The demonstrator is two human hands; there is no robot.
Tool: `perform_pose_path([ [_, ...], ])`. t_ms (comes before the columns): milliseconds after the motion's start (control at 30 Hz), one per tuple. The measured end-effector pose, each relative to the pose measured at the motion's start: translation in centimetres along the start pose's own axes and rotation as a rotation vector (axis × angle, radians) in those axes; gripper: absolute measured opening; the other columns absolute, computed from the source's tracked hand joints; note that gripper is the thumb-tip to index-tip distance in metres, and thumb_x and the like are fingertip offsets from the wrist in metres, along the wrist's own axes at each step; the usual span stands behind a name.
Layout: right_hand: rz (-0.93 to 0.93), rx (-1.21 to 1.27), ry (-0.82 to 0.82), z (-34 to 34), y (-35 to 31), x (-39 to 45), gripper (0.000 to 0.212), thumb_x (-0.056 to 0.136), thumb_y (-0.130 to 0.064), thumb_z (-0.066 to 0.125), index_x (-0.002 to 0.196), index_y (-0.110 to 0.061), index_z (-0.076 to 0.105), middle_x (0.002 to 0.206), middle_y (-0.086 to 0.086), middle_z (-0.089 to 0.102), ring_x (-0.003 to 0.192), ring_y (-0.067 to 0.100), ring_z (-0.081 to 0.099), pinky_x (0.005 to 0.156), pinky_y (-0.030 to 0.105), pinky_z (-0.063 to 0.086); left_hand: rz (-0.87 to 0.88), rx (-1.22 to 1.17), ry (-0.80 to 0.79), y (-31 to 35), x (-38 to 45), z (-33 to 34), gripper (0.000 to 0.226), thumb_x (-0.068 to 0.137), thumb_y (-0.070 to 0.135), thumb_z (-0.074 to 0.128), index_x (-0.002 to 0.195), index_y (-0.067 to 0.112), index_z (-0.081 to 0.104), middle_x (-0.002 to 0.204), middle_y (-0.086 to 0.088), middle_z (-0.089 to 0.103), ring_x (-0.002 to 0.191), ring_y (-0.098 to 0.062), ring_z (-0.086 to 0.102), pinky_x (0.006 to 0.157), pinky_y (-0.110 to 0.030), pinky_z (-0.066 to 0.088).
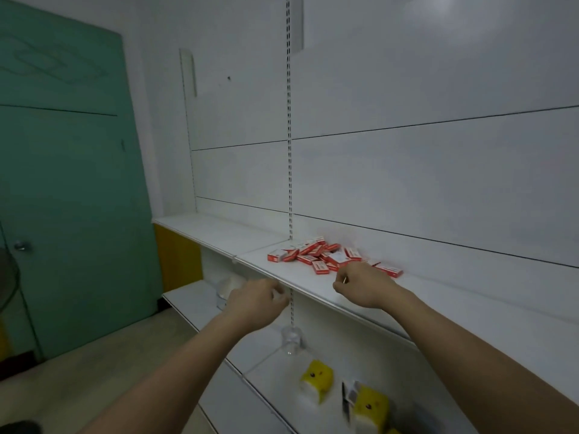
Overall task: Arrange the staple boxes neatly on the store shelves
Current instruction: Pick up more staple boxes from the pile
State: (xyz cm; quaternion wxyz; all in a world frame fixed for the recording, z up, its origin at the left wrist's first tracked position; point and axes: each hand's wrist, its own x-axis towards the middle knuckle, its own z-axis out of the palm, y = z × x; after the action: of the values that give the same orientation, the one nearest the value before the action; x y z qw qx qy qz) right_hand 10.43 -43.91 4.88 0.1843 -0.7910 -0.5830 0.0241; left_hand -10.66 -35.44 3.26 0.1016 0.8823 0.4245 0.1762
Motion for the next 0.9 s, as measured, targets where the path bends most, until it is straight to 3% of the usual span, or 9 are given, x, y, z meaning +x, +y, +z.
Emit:
perform_pose_path([
  [200, 0.024, 0.125, -0.017, 4.9, 0.9, 10.0, 0.018, 0.091, -0.031, 0.050, 0.081, -0.021, 0.061, 0.076, -0.007, 0.059, 0.071, 0.013, 0.055, 0.065, 0.028, 0.044, -0.028, -0.032, -0.033, -4.9, 9.3, 2.2, 0.033, 0.089, 0.051, 0.048, 0.111, 0.031, 0.063, 0.101, 0.010, 0.065, 0.092, -0.011, 0.061, 0.086, -0.037, 0.053],
  [467, 0.053, 0.170, 0.041, 6.3, 1.6, 21.0, 0.024, 0.090, -0.018, 0.045, 0.069, -0.012, 0.056, 0.069, 0.006, 0.061, 0.058, 0.015, 0.049, 0.057, 0.028, 0.038, -0.059, -0.090, -0.041, -10.2, 20.2, 3.9, 0.029, 0.090, 0.049, 0.050, 0.111, 0.033, 0.062, 0.102, 0.013, 0.064, 0.088, -0.009, 0.060, 0.078, -0.030, 0.054],
  [600, 0.085, 0.177, 0.117, 7.6, 0.5, 25.0, 0.023, 0.091, -0.018, 0.046, 0.082, -0.007, 0.064, 0.076, 0.010, 0.065, 0.060, 0.016, 0.050, 0.056, 0.028, 0.039, -0.060, -0.149, -0.011, -12.9, 24.6, 5.1, 0.030, 0.089, 0.047, 0.053, 0.113, 0.032, 0.061, 0.105, 0.010, 0.063, 0.087, -0.007, 0.059, 0.077, -0.028, 0.053],
  [733, 0.117, 0.143, 0.146, 9.8, -0.4, 27.9, 0.021, 0.090, -0.019, 0.048, 0.082, -0.011, 0.065, 0.078, 0.002, 0.063, 0.070, 0.017, 0.056, 0.061, 0.029, 0.042, -0.029, -0.219, -0.029, -15.0, 28.4, 6.3, 0.031, 0.087, 0.048, 0.059, 0.110, 0.027, 0.058, 0.103, 0.007, 0.062, 0.081, -0.005, 0.057, 0.067, -0.024, 0.048],
  [900, 0.237, 0.084, 0.215, 11.5, -1.3, 30.1, 0.020, 0.093, -0.021, 0.049, 0.093, -0.014, 0.067, 0.093, 0.002, 0.066, 0.082, 0.018, 0.059, 0.071, 0.031, 0.047, 0.050, -0.365, -0.083, -16.5, 32.0, 7.6, 0.046, 0.082, 0.051, 0.066, 0.113, 0.020, 0.055, 0.101, 0.004, 0.059, 0.086, -0.011, 0.056, 0.073, -0.028, 0.049],
])
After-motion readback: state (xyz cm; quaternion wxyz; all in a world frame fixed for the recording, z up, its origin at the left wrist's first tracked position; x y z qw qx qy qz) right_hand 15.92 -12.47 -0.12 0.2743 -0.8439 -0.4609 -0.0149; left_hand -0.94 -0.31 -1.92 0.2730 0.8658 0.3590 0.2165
